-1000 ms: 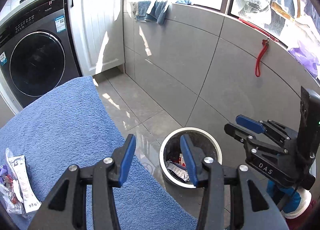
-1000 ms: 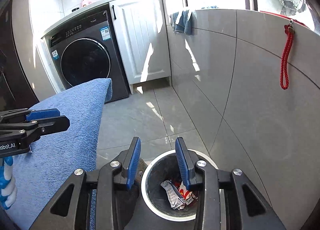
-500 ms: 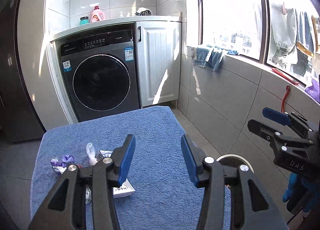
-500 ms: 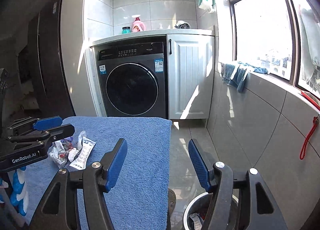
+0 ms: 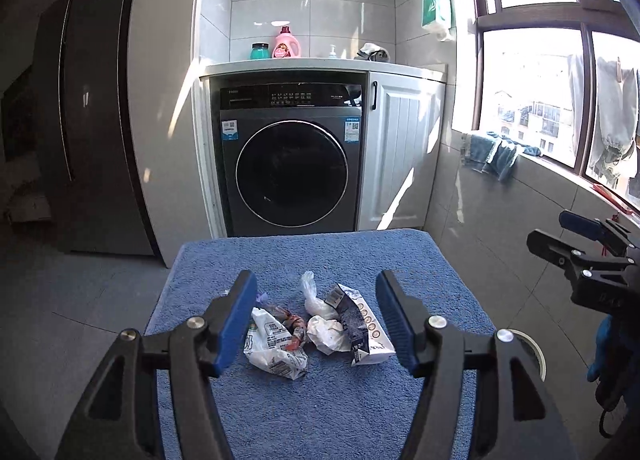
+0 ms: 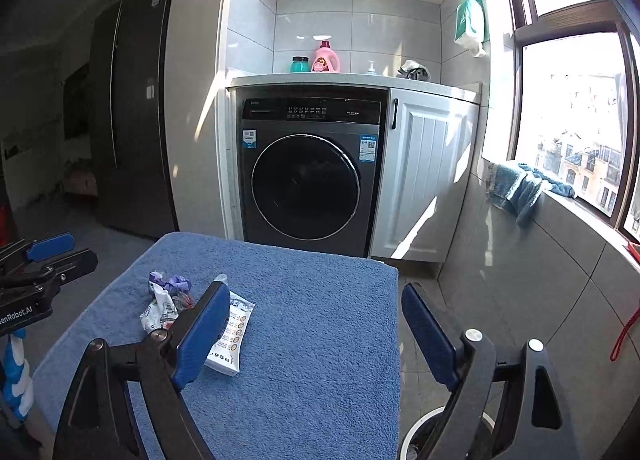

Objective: Collect trash
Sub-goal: 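Return both tools to the table above the remaining wrappers, then grasp the white plastic bag with the left tool while the right tool grasps the white printed snack bag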

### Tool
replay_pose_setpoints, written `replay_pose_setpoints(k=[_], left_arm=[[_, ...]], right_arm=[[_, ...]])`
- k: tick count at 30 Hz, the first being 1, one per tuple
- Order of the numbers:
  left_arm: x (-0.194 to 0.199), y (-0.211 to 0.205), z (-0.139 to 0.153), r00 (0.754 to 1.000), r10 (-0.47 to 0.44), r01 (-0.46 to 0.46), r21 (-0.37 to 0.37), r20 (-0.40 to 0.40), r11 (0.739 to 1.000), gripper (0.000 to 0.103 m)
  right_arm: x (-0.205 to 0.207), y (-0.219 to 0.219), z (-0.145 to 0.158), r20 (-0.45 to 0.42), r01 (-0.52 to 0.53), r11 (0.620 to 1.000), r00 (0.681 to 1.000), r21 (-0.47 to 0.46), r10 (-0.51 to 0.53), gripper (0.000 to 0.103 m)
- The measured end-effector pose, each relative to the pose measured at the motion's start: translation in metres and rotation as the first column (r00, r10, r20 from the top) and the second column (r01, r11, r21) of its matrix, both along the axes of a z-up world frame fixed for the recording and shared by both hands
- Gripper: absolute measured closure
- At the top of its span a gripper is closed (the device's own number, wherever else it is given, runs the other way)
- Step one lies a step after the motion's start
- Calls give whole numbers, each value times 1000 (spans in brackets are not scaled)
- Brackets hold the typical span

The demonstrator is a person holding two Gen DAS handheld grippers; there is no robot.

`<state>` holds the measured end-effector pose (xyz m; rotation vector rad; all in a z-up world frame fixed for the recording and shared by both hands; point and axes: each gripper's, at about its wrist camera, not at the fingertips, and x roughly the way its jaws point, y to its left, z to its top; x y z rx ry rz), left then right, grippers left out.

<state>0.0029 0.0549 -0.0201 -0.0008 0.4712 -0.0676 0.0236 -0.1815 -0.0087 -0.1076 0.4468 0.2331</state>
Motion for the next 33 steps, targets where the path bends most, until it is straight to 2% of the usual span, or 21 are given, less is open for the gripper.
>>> replay_pose_setpoints(k=[4, 11, 14, 19, 33], left_arm=[[-8, 33, -4, 999, 39, -39, -30, 4, 999, 43], [-16, 85, -15, 991, 130, -131, -57, -9, 990, 43], [-21, 103, -21, 986, 166, -166, -71, -11, 984, 37], [-22, 121, -28, 981, 194, -195, -70, -23, 978, 36], [-4, 142, -47, 977, 188, -195, -60, -103, 979, 36]], right_arm=[[3, 22, 6, 5, -5, 1000, 1000, -15, 5, 10], [9, 48, 7, -12, 10, 1000, 1000, -3, -10, 10], [10, 56, 8, -13, 4, 1000, 1000, -6, -4, 7], [10, 64, 6, -14, -7, 1000, 1000, -11, 6, 1], [27, 71, -11, -70, -15, 1000, 997, 6, 15, 0]])
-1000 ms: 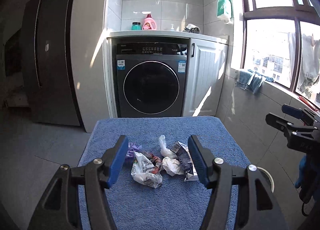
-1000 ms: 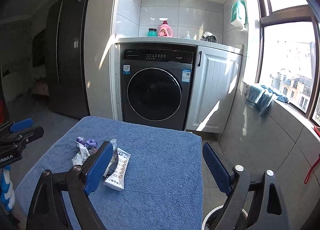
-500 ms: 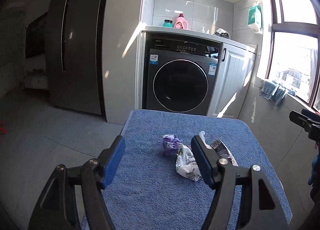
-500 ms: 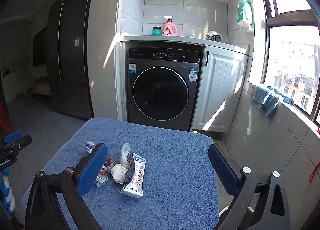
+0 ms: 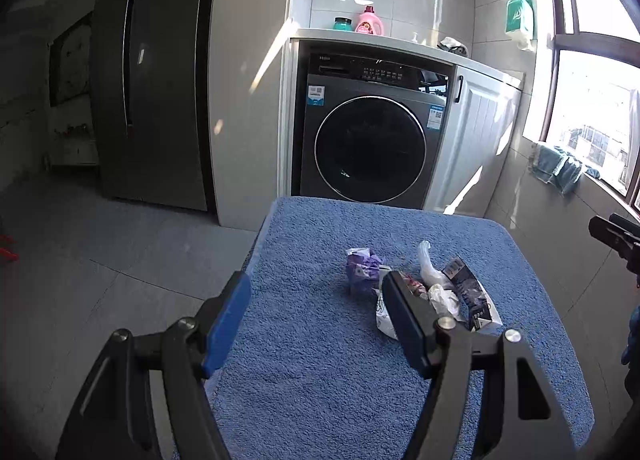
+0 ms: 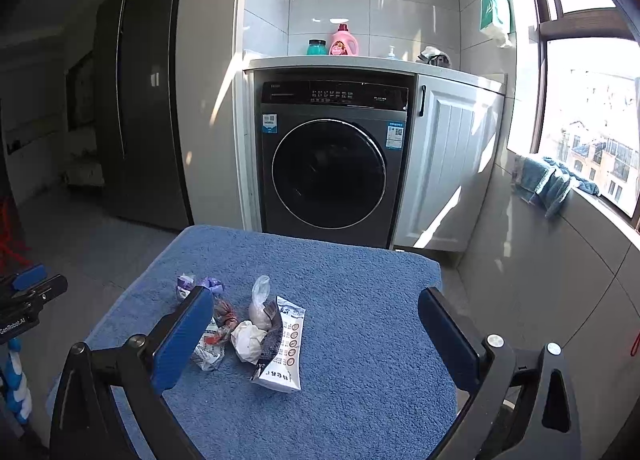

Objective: Collect trash
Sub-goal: 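Grasp the white plastic bag with the left tool while the right tool grasps the white printed snack bag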

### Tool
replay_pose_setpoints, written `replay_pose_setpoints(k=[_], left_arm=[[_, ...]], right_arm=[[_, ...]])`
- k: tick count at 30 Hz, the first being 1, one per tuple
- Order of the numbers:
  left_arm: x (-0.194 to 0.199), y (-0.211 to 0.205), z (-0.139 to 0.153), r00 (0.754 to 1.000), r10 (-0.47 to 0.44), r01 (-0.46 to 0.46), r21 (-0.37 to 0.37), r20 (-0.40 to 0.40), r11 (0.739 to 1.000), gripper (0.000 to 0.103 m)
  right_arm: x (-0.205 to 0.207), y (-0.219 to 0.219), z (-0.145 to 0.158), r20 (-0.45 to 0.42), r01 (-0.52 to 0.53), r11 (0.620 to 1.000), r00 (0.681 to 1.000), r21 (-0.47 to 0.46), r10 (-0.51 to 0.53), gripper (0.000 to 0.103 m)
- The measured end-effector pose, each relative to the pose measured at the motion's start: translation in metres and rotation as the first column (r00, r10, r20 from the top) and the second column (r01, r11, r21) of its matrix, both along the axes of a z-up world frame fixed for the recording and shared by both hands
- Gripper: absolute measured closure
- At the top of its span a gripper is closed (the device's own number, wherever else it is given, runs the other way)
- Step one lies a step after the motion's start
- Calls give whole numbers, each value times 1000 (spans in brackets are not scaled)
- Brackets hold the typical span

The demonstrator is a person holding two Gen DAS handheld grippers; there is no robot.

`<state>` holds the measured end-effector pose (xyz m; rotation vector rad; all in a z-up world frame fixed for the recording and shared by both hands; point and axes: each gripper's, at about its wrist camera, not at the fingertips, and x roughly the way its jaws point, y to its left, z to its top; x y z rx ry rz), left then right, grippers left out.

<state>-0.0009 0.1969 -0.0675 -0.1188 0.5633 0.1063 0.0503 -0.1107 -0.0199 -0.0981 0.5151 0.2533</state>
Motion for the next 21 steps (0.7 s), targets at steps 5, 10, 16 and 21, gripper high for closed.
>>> replay_pose_setpoints(k=[5, 10, 16, 21], left_arm=[[13, 15, -13, 999, -23, 21, -50, -46, 999, 36], [38, 7, -32, 985, -122, 106, -129, -123, 986, 36], [79, -21, -64, 948, -231, 182, -220, -220, 958, 36], [115, -34, -88, 920, -272, 200, -258, -281, 945, 36]], right_arm=[[11, -10, -10, -29, 1, 1000, 1000, 18, -1, 0], [26, -22, -29, -83, 9, 999, 997, 37, -6, 0], [47, -27, -54, -153, -15, 999, 988, 50, 23, 2], [70, -19, -82, -227, -55, 996, 971, 74, 70, 4]])
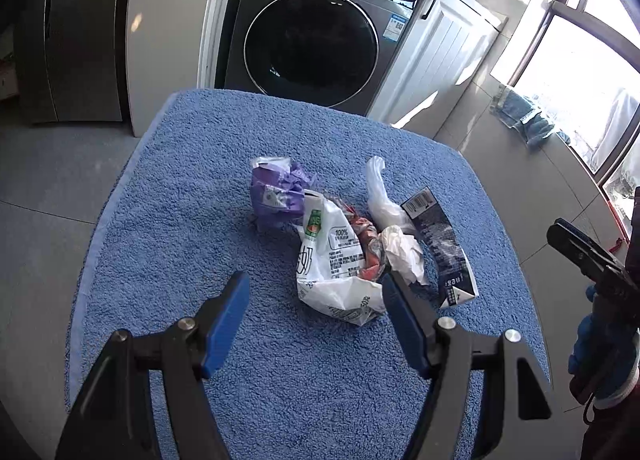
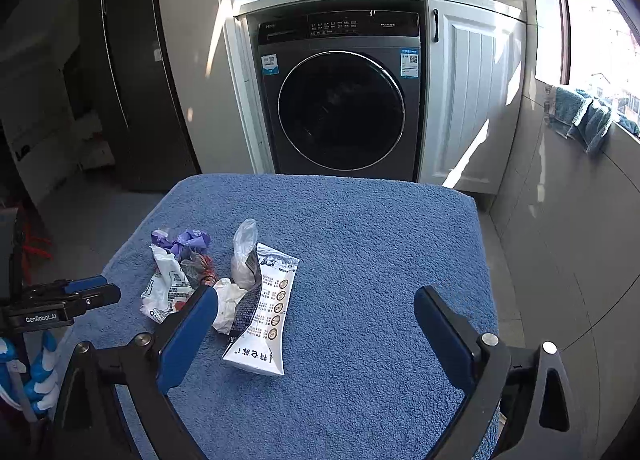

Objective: Collect trash
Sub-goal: 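Grasp the white plastic bag with the left tool while the right tool grasps the white printed snack bag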

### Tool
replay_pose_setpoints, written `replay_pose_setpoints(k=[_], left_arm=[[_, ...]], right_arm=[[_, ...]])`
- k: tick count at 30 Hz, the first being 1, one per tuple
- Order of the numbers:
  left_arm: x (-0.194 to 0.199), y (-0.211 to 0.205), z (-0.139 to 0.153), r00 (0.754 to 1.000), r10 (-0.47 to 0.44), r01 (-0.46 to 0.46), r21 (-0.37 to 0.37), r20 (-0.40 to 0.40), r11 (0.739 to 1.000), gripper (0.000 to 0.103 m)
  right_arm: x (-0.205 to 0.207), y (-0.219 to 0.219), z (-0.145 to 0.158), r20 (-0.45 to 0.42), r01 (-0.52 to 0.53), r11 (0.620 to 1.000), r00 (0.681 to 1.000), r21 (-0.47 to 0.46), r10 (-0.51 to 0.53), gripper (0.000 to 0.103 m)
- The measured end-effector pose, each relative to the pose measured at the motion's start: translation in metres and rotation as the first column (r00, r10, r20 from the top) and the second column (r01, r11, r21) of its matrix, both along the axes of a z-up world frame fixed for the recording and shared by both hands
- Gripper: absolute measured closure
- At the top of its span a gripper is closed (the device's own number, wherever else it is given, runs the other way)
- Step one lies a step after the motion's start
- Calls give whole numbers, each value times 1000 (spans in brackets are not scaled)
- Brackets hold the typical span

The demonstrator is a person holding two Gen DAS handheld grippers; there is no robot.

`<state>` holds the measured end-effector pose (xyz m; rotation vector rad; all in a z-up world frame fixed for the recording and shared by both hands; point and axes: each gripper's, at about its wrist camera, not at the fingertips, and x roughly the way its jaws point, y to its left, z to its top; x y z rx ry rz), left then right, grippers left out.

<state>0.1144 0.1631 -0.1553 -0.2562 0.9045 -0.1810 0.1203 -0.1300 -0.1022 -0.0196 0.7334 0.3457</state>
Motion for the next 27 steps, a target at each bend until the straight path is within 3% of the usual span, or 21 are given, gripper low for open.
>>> replay_pose_setpoints(k=[11, 14, 19, 20, 22, 27], left_arm=[[36, -26, -43, 991, -85, 86, 5, -107, 996, 36], [34, -31, -50, 987, -105, 105, 0, -121, 994, 37], [32, -37, -48, 989, -103, 104, 4, -110, 995, 40], [30, -37, -47, 989, -99, 100, 6, -107, 995, 42], [26, -36, -47, 990, -92, 93, 3, -104, 996, 46], [16, -31, -48, 990, -77, 71, -56, -118, 996, 71]], right_arm=[[46, 41, -63, -150, -128, 991, 980, 42, 133, 8], [53, 46, -76, -184, -141, 989, 972, 53, 148, 13], [54, 41, -90, -229, -135, 984, 961, 113, 158, 32], [54, 40, -92, -234, -135, 981, 958, 138, 165, 35], [51, 39, -91, -231, -154, 974, 954, 168, 191, 50], [39, 40, -90, -230, -187, 964, 946, 191, 229, 58]])
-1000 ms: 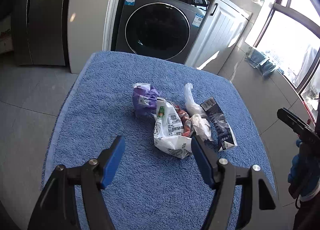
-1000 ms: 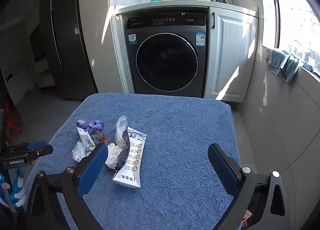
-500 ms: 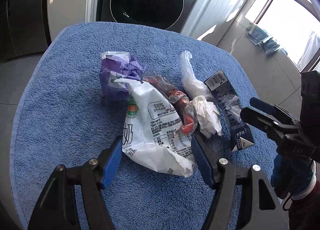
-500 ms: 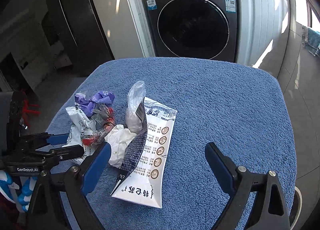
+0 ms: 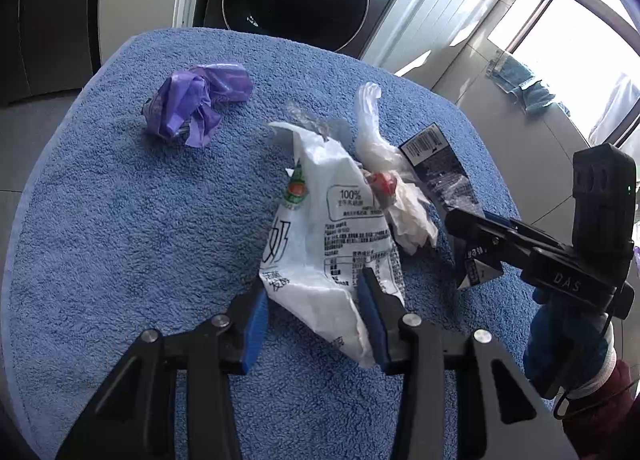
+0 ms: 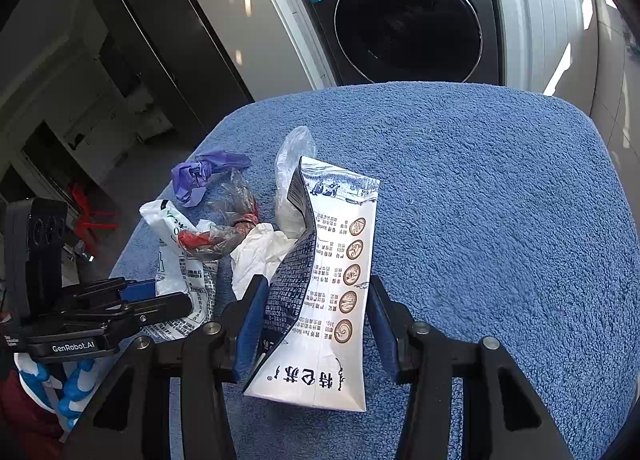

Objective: Collect trash
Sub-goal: 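Grasp the white plastic bag with the left tool while the right tool grasps the white printed snack bag, then carry both bags over the trash bin and open both tools to drop them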

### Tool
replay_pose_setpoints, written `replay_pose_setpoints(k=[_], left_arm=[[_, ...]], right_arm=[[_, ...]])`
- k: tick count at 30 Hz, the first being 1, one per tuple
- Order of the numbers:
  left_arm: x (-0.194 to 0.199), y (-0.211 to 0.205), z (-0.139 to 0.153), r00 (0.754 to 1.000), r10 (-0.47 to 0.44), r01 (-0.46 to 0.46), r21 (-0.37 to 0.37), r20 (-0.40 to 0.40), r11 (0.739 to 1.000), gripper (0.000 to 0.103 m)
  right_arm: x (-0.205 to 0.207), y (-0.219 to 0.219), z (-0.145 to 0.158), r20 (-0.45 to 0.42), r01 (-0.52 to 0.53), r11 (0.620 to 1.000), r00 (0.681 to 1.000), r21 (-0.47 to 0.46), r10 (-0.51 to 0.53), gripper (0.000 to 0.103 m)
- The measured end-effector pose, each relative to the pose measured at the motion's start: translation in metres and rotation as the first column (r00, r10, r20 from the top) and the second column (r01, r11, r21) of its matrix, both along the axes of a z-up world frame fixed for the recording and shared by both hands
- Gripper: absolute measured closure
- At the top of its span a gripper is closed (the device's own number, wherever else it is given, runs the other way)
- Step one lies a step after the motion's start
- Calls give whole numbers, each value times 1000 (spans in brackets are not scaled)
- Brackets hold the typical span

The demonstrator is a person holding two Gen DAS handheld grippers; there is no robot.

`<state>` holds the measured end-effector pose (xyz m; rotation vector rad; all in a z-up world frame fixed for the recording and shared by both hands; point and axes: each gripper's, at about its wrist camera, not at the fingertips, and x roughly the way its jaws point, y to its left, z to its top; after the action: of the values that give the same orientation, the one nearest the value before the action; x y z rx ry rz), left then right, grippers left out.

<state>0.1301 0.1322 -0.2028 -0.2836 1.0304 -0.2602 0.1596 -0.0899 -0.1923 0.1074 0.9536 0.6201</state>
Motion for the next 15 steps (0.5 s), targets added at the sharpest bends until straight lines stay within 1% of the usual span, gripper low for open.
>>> replay_pose_setpoints(k=[3, 4, 5, 11, 15], left_arm=[[-10, 1, 0, 1000, 10, -10, -16, -2, 1000, 79], [-13, 1, 1, 1000, 11, -11, -23, -1, 1000, 80], [-16, 3, 2, 1000, 12, -12, -28, 0, 1000, 85], [-35, 3, 14, 999, 14, -13, -36, 30, 999, 90], [-53, 7, 29, 998, 15, -12, -41, 69, 999, 91]], right_arm=[[-9, 0, 2, 10, -5, 1000, 1000, -7, 5, 63], [-13, 0, 3, 13, -6, 1000, 1000, -11, 6, 64], [-17, 0, 3, 13, -5, 1000, 1000, -11, 5, 64], [-37, -17, 16, 44, 37, 999, 998, -26, -36, 64], [-59, -31, 36, 85, 68, 997, 994, -39, -64, 64]])
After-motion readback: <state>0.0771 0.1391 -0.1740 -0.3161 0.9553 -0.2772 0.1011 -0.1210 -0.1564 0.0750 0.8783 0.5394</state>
